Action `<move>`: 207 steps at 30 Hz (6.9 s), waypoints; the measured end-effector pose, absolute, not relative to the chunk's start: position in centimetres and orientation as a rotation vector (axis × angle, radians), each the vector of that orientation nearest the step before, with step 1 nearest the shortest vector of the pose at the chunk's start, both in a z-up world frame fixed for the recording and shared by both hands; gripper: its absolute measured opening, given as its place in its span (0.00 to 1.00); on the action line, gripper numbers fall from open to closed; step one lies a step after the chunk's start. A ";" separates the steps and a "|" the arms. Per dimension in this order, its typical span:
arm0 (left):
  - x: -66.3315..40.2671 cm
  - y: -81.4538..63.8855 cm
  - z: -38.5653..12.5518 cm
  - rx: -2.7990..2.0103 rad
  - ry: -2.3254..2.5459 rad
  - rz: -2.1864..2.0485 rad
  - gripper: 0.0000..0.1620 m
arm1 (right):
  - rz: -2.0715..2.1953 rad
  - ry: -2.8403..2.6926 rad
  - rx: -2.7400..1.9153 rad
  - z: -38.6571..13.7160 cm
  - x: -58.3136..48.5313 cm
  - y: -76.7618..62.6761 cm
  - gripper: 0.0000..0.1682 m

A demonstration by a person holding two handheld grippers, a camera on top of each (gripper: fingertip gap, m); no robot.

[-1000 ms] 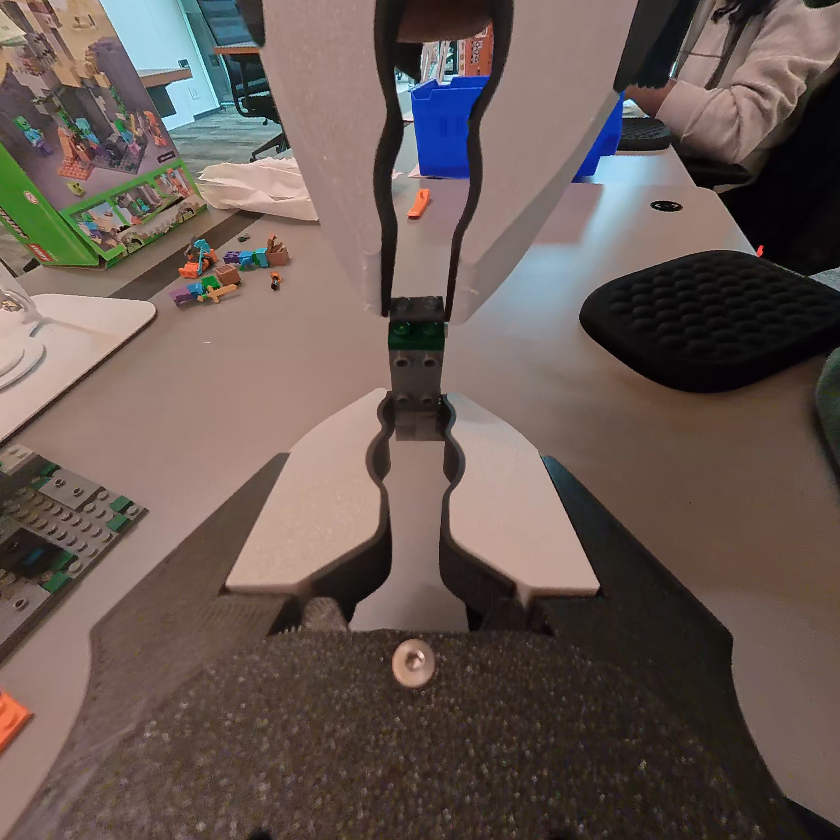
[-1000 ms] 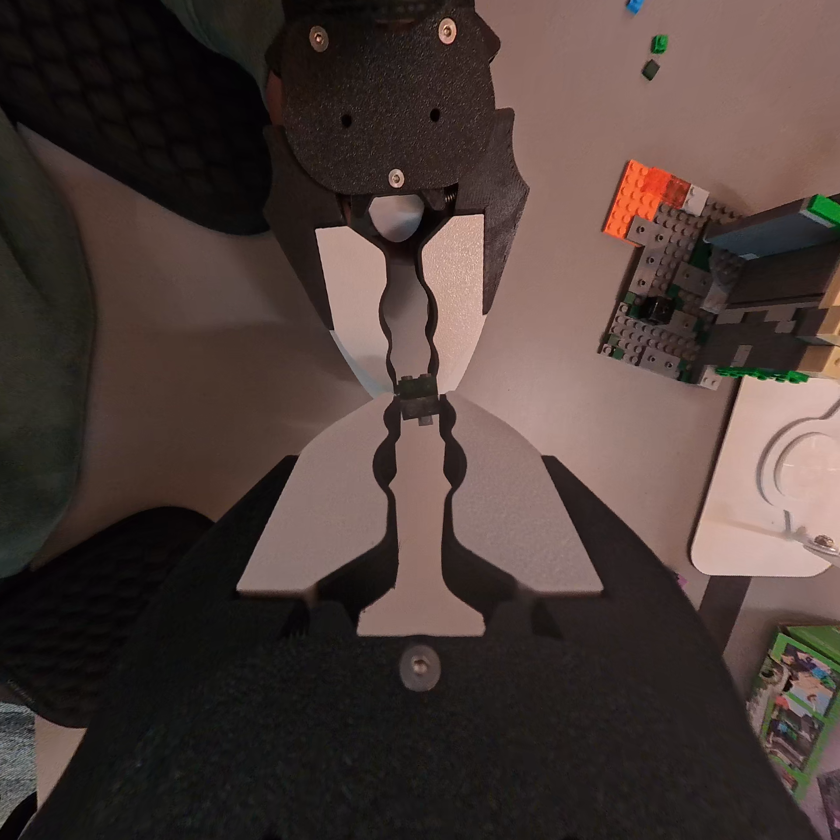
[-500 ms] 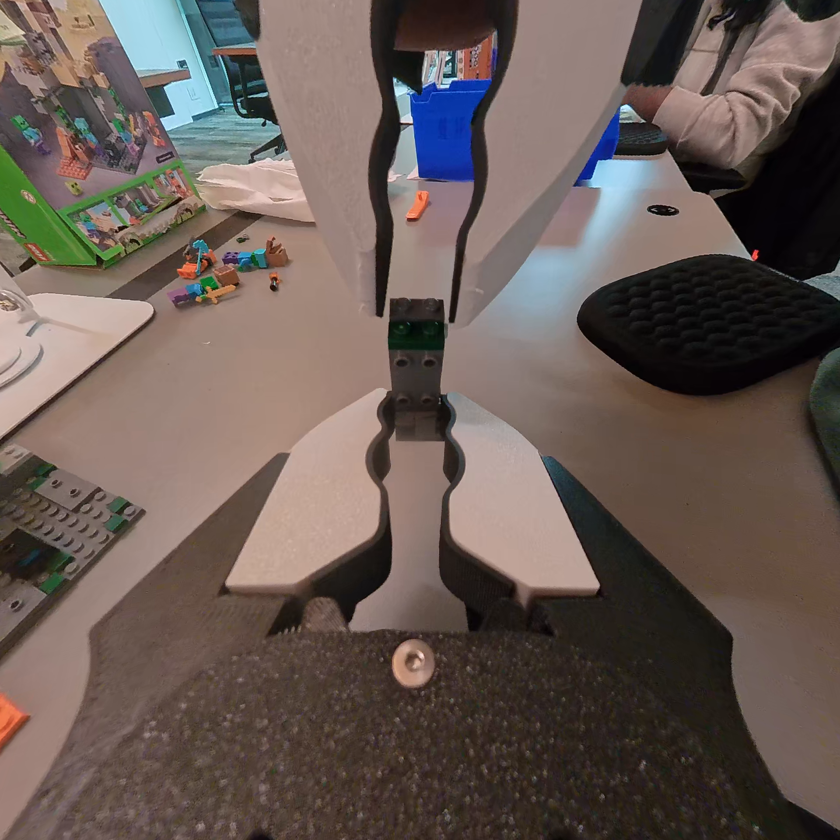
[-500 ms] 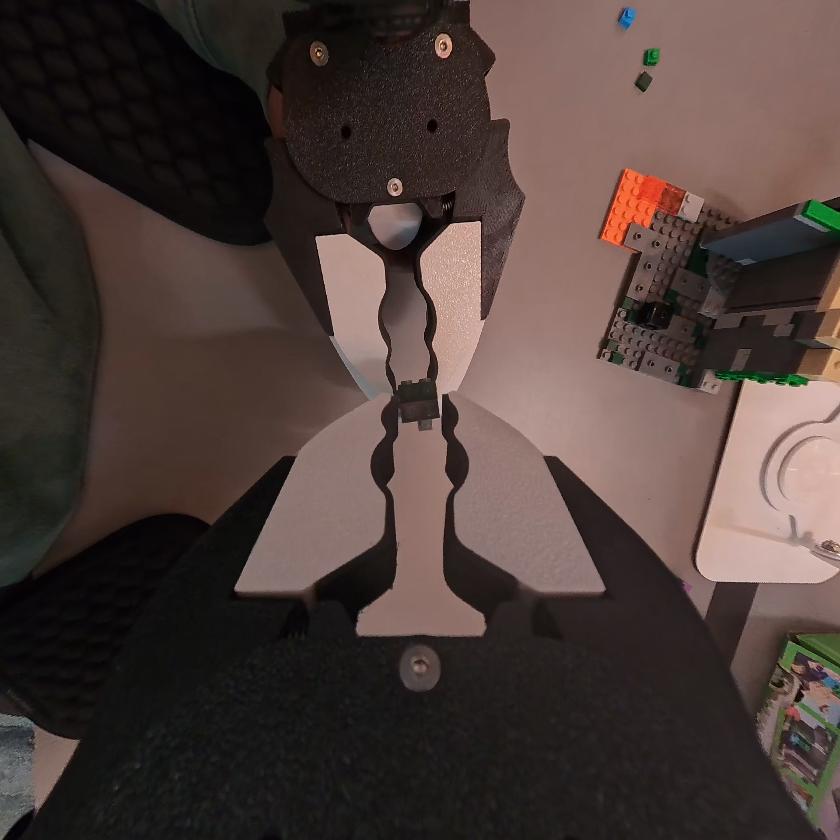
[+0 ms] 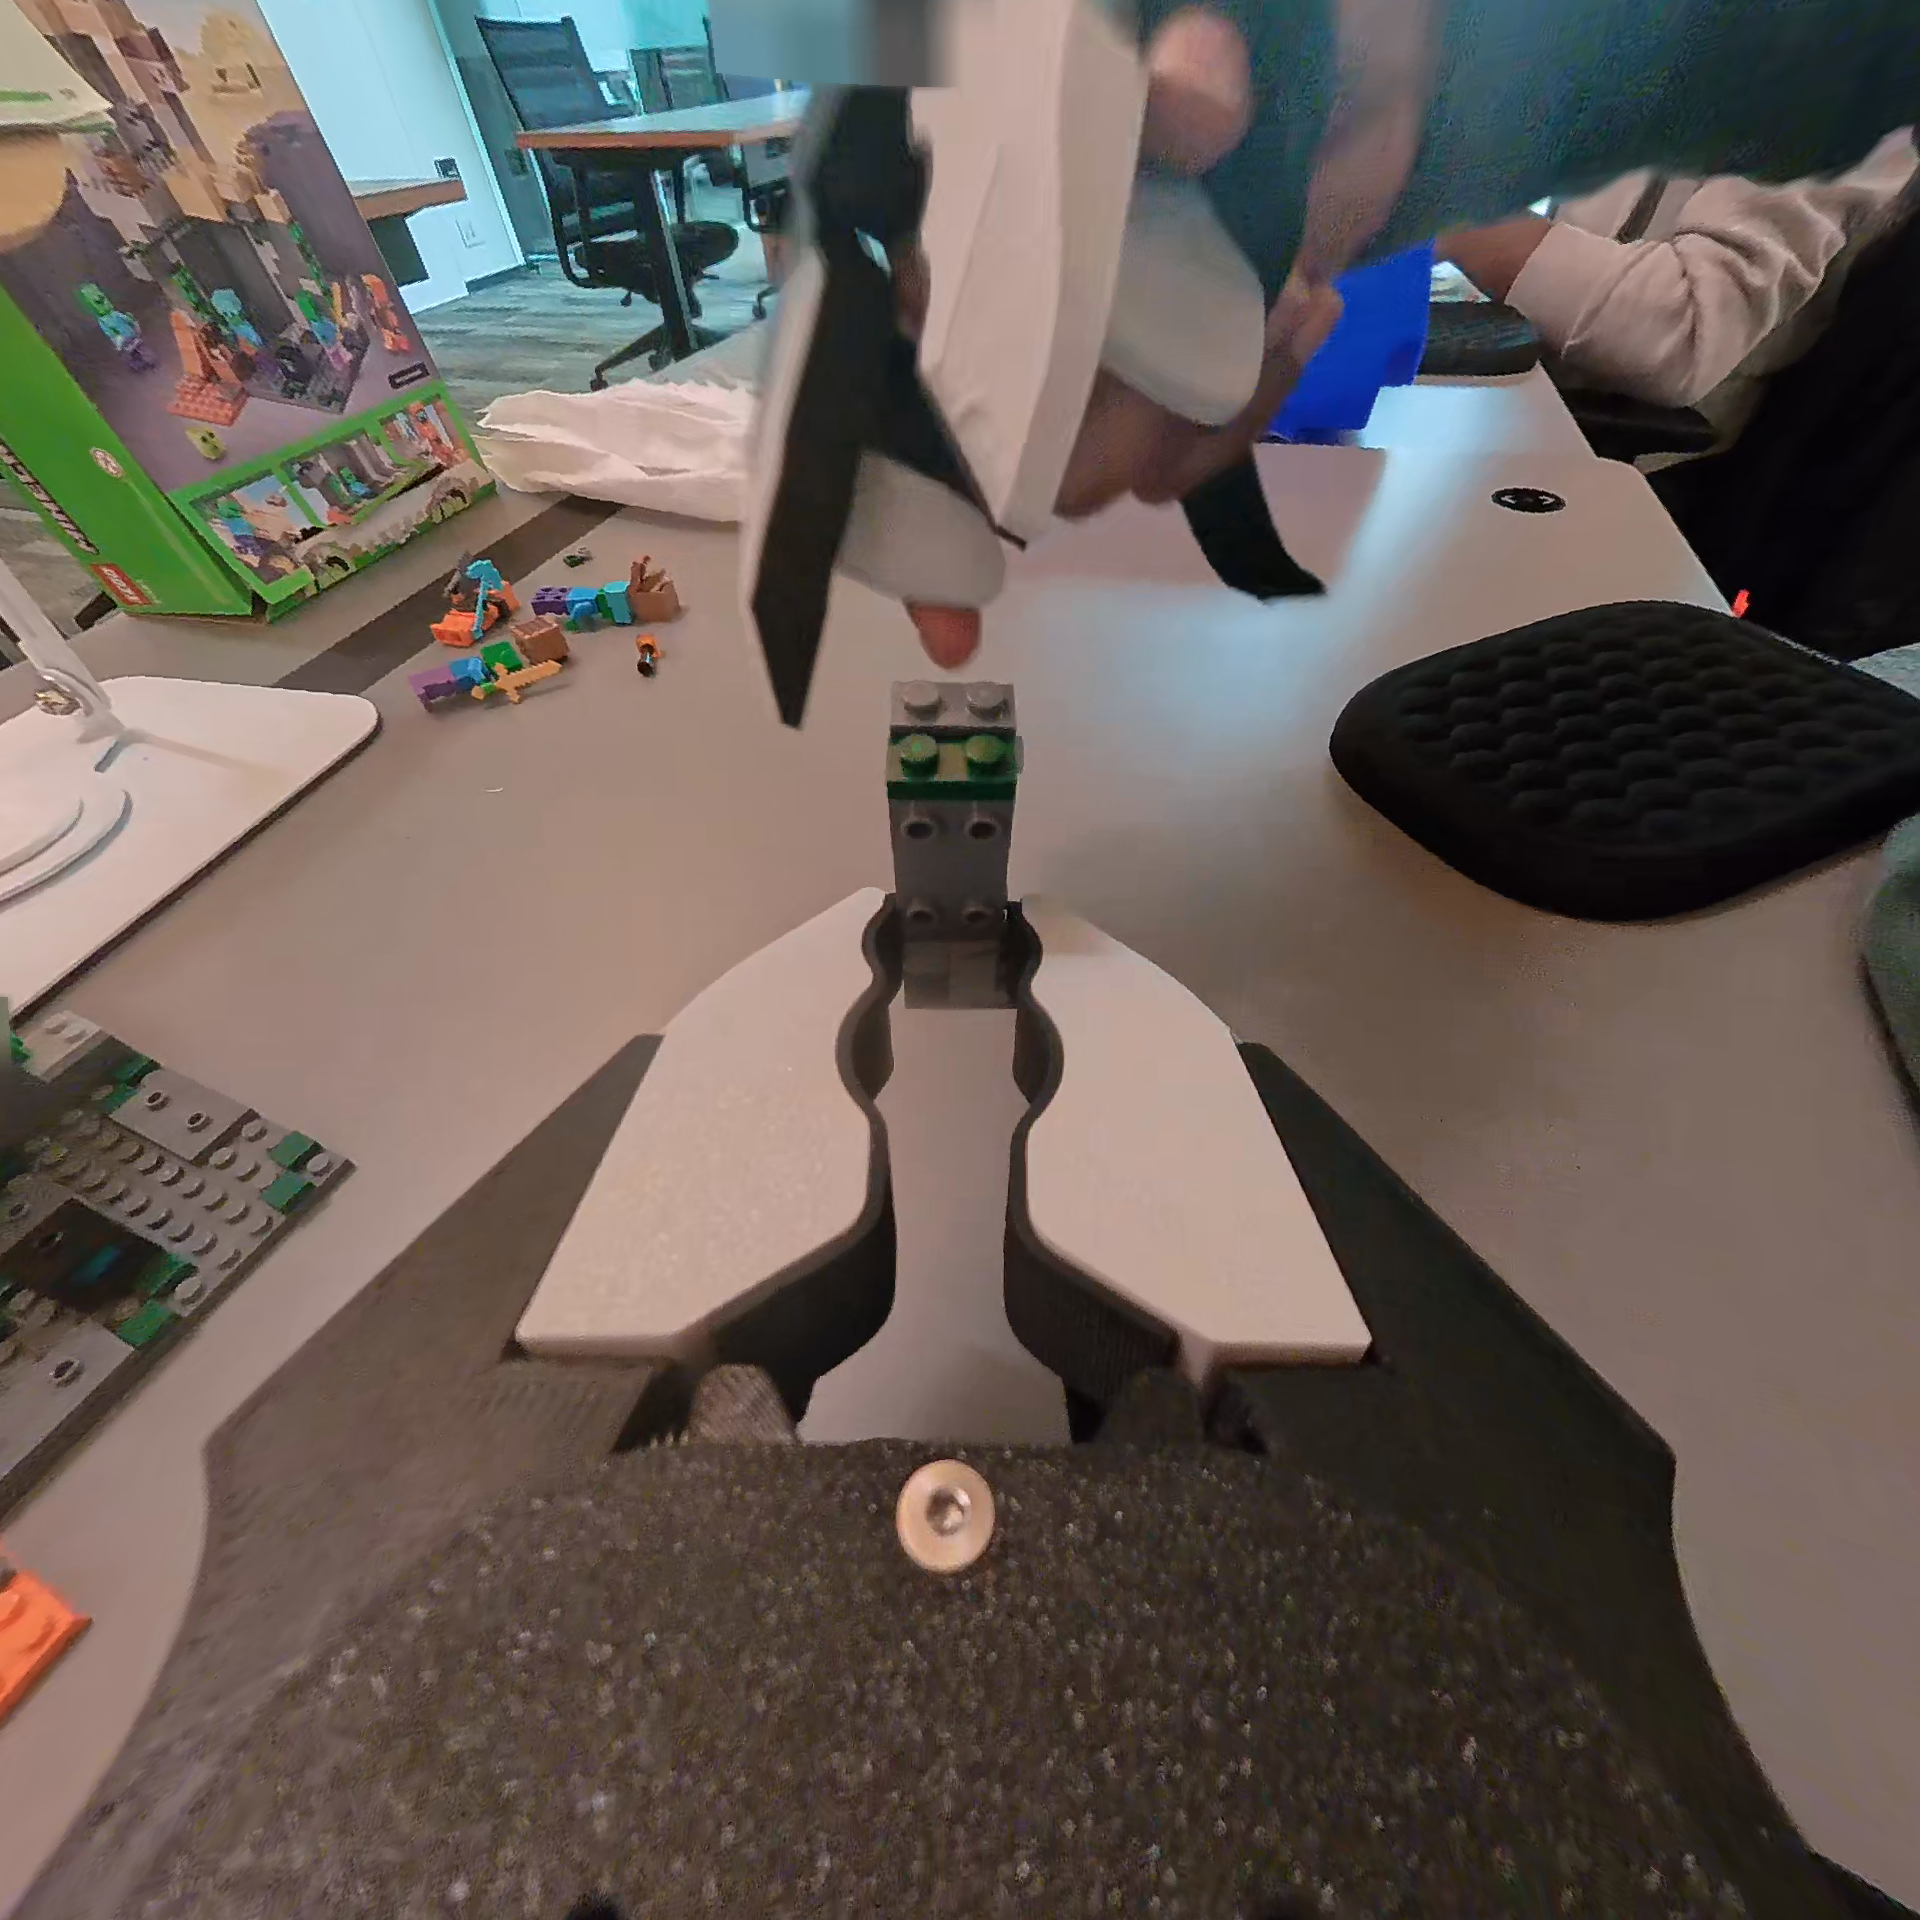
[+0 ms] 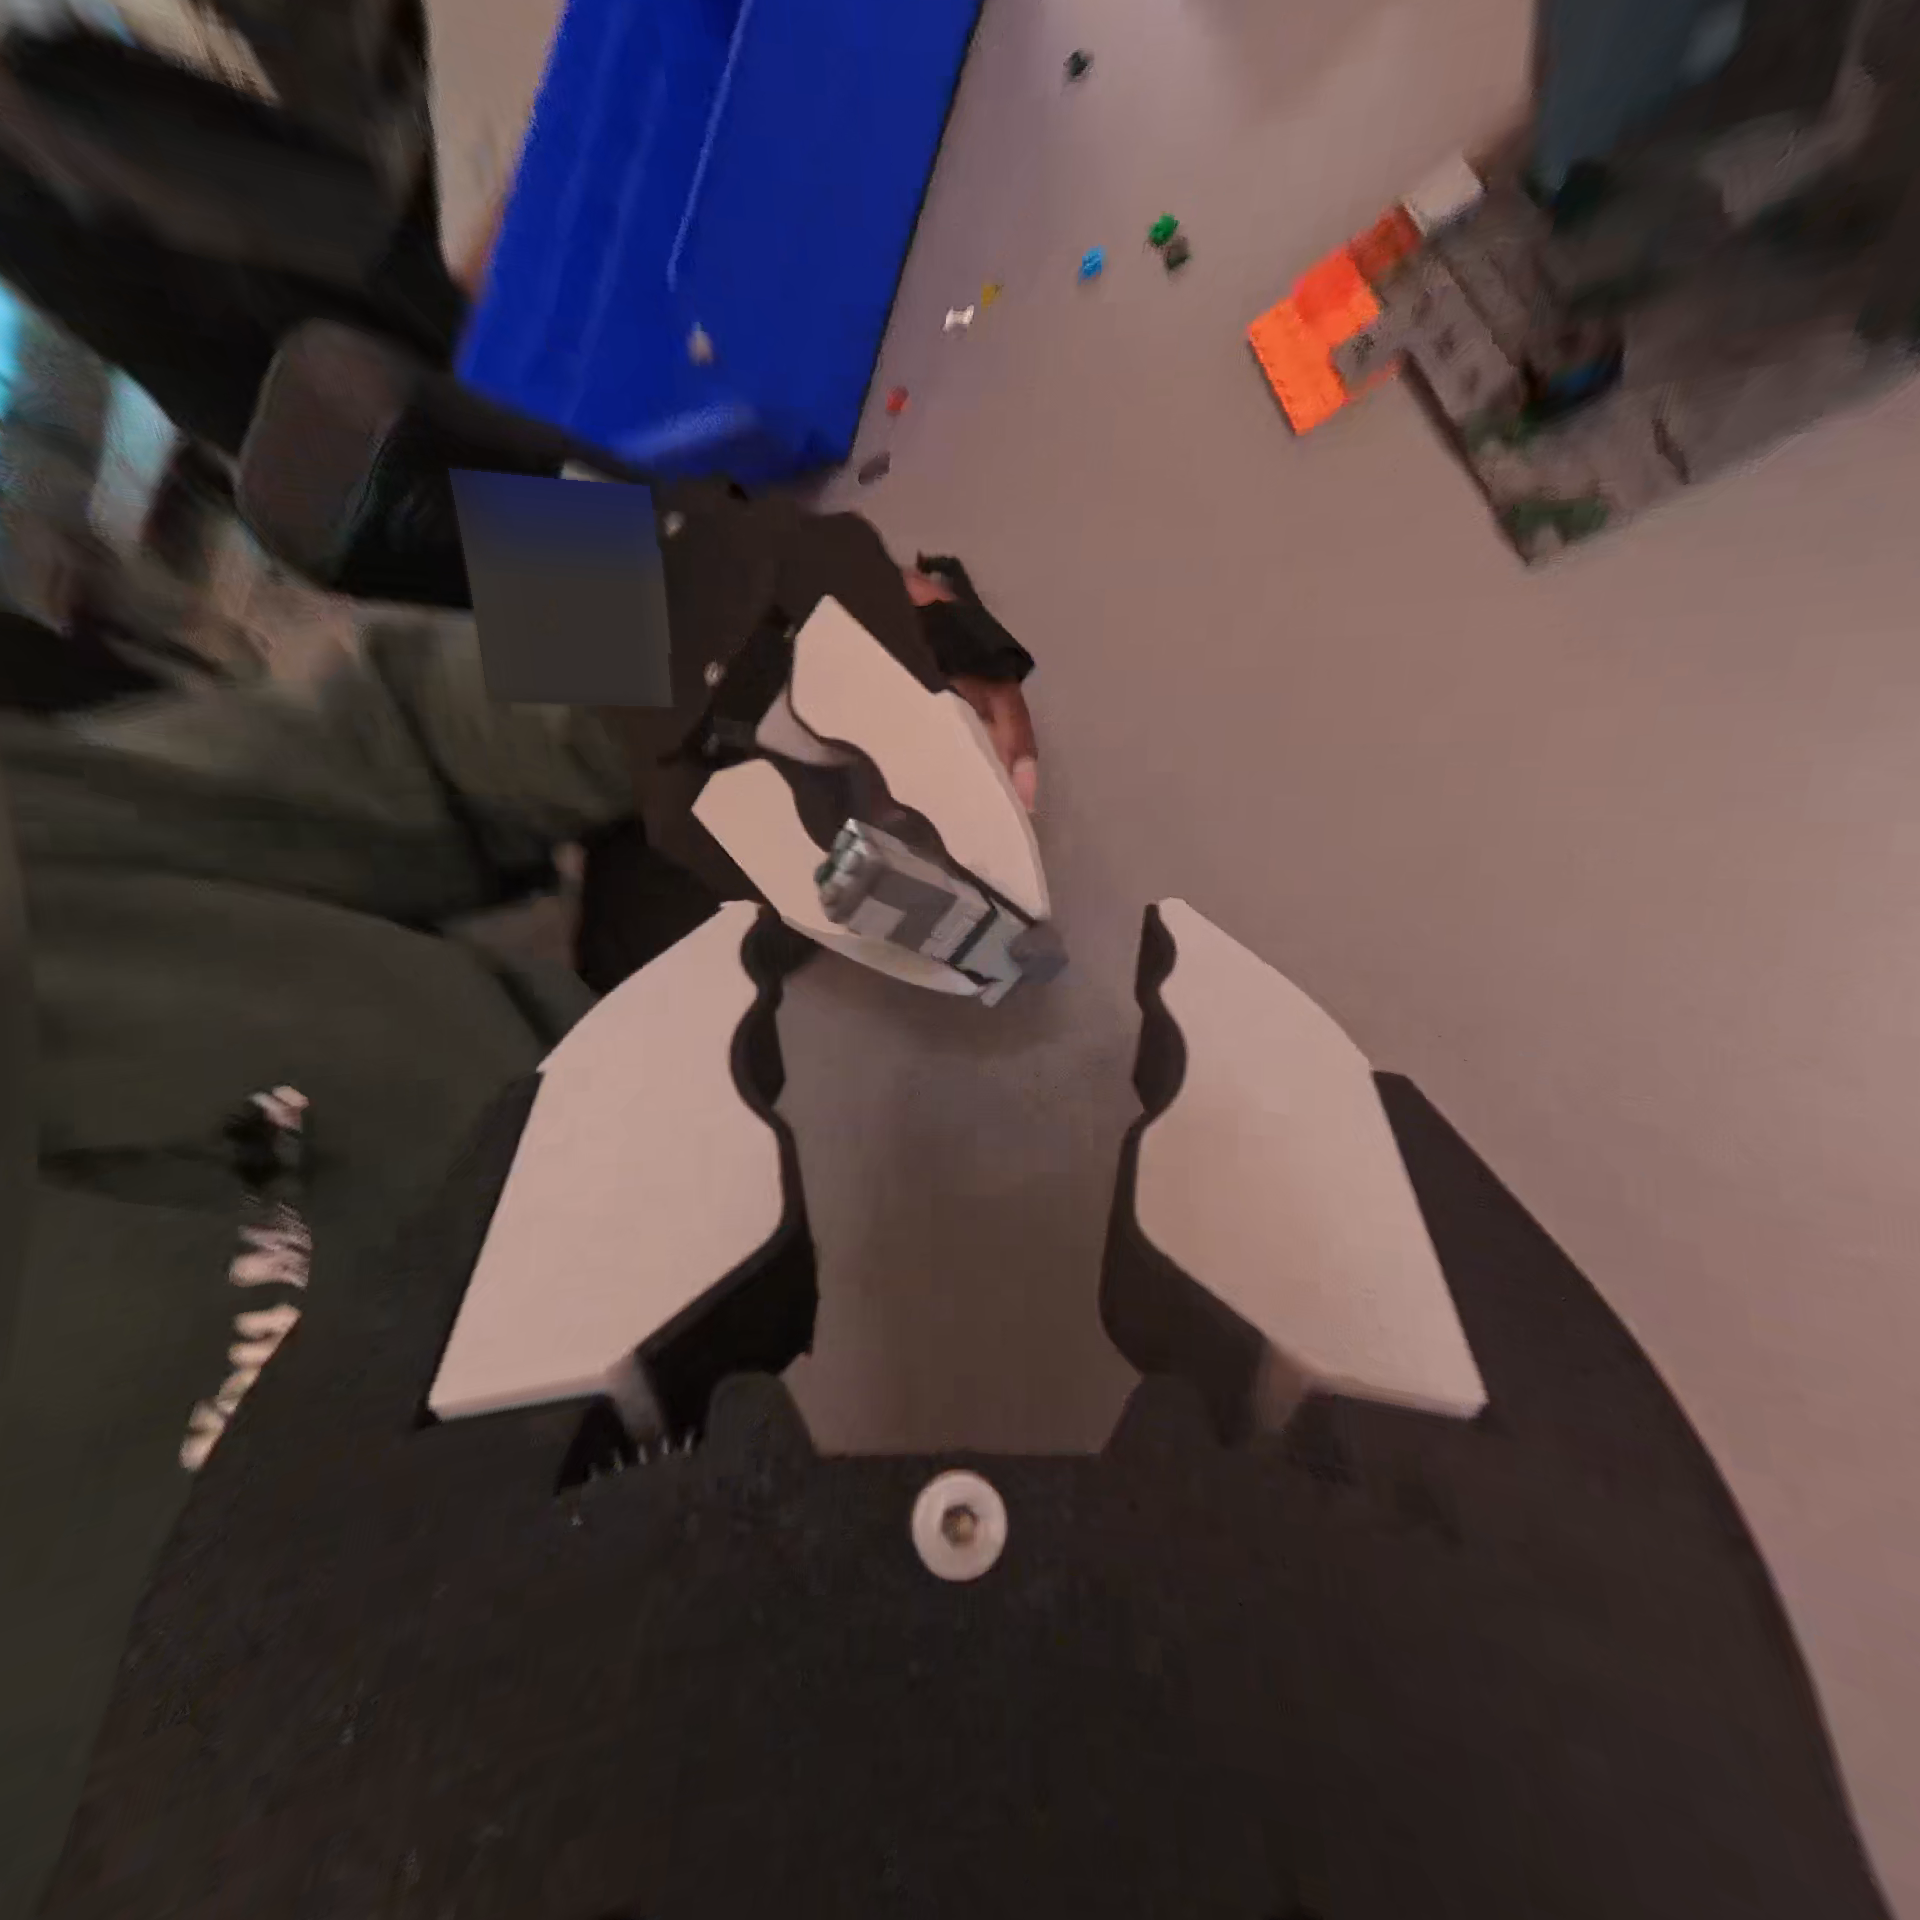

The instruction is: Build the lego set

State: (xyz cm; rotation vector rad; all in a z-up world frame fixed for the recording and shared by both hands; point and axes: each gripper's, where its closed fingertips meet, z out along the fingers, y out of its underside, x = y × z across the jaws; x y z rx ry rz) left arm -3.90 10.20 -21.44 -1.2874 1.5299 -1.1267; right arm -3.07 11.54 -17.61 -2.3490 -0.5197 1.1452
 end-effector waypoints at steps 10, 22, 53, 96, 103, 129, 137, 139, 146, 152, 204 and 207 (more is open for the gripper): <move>-3.8 10.1 -21.5 -1.283 1.530 -1.118 0.11 | 1.661 0.042 -2.126 -20.5 -5.1 10.4 0.55; -3.9 10.1 -21.5 -1.277 1.538 -1.107 0.11 | 1.706 0.038 -2.141 -20.5 -7.3 11.5 0.57; -3.9 8.7 -22.1 -1.193 1.661 -0.991 0.12 | 1.843 0.131 -1.952 -20.4 -7.4 9.9 0.41; -3.9 7.0 -17.7 -0.680 1.532 -0.429 0.11 | 1.446 -0.448 -1.702 -16.8 -8.1 6.6 0.41; -4.0 6.6 -17.0 -0.583 1.510 -0.331 0.11 | 1.373 -0.561 -1.608 -16.1 -8.2 5.9 0.41; -0.9 8.2 -23.9 -1.422 1.775 -1.375 0.11 | 0.764 -0.934 -1.797 -19.3 -1.7 10.2 0.31; 0.5 9.1 -24.3 -1.417 1.805 -1.347 0.11 | 0.843 -0.949 -1.792 -20.3 -1.4 11.0 0.11; 0.6 9.5 -24.4 -1.437 1.787 -1.344 0.12 | 0.838 -0.924 -1.782 -20.4 -1.2 11.3 0.11; 0.2 13.6 -23.3 -1.505 1.558 -1.188 0.16 | 0.650 -0.889 -1.725 -19.0 -0.3 14.1 0.11; -2.0 16.6 -22.5 -1.549 1.403 -1.034 0.17 | 0.527 -0.798 -1.736 -19.3 0.6 17.4 0.11; -7.5 25.9 -17.5 -1.457 0.861 -0.643 0.00 | 0.043 -0.224 -1.636 -16.1 10.1 19.2 0.00; -7.3 27.3 -15.8 -1.487 0.806 -0.625 0.00 | -0.009 -0.134 -1.609 -14.5 11.4 20.1 0.00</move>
